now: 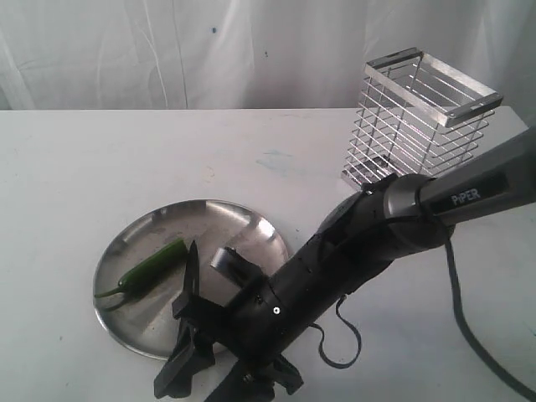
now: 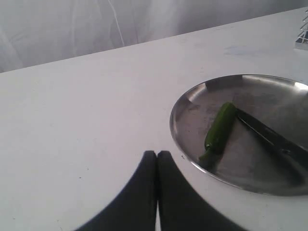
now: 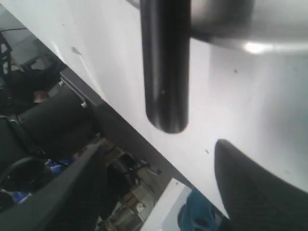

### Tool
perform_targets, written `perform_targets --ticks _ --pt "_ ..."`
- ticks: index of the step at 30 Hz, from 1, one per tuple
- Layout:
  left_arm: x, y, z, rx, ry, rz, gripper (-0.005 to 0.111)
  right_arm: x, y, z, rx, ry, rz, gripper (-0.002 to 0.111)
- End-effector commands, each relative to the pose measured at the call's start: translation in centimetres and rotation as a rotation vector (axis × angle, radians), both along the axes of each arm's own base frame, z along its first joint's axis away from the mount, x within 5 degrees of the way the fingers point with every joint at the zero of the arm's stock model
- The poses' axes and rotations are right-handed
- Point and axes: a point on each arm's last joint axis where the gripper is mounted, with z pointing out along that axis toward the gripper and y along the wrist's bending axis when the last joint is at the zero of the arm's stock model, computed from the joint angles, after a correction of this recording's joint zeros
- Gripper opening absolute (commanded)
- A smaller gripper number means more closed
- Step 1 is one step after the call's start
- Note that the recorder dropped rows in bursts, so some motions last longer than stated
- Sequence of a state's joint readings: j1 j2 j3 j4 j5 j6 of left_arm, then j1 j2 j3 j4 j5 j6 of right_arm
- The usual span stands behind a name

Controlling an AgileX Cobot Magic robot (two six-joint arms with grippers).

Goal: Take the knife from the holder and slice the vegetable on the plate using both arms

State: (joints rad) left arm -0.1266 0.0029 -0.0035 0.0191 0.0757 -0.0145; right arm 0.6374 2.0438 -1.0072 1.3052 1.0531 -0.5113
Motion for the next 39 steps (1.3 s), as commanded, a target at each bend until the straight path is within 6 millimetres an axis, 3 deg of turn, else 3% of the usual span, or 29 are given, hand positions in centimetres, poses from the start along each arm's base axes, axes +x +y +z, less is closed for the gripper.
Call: perform_targets --ticks 1,13,25,28,36,39 --pt "0.0 0.0 -0.1 -0.008 0.001 -0.002 0.0 0.4 0.4 -1.2 0.031 0.004 -0.058 0.061" --pt "0.0 0.0 -0.1 -0.008 0.001 -0.002 0.0 1.1 0.7 -2.0 -0.005 -0.029 -0.155 0.059" --pt "0.0 0.0 -0.1 -0.008 0.001 -0.002 0.0 0.5 2.3 -2.5 -0.044 -0.071 -0.227 0.056" --pt "0.0 0.0 -0.1 -0.008 0.001 -0.002 0.0 0.7 2.6 -2.4 -0.034 -0.06 -0.268 0.05" --pt "0.0 0.0 -0.1 -0.008 0.001 -0.002 0.0 0.9 2.7 -2.4 -0.043 -0.066 -0.308 0.01" --pt "0.0 0.0 -0.1 -0.008 0.001 -0.002 0.0 1.0 2.6 -2.5 -0.05 -0.073 -0.314 0.001"
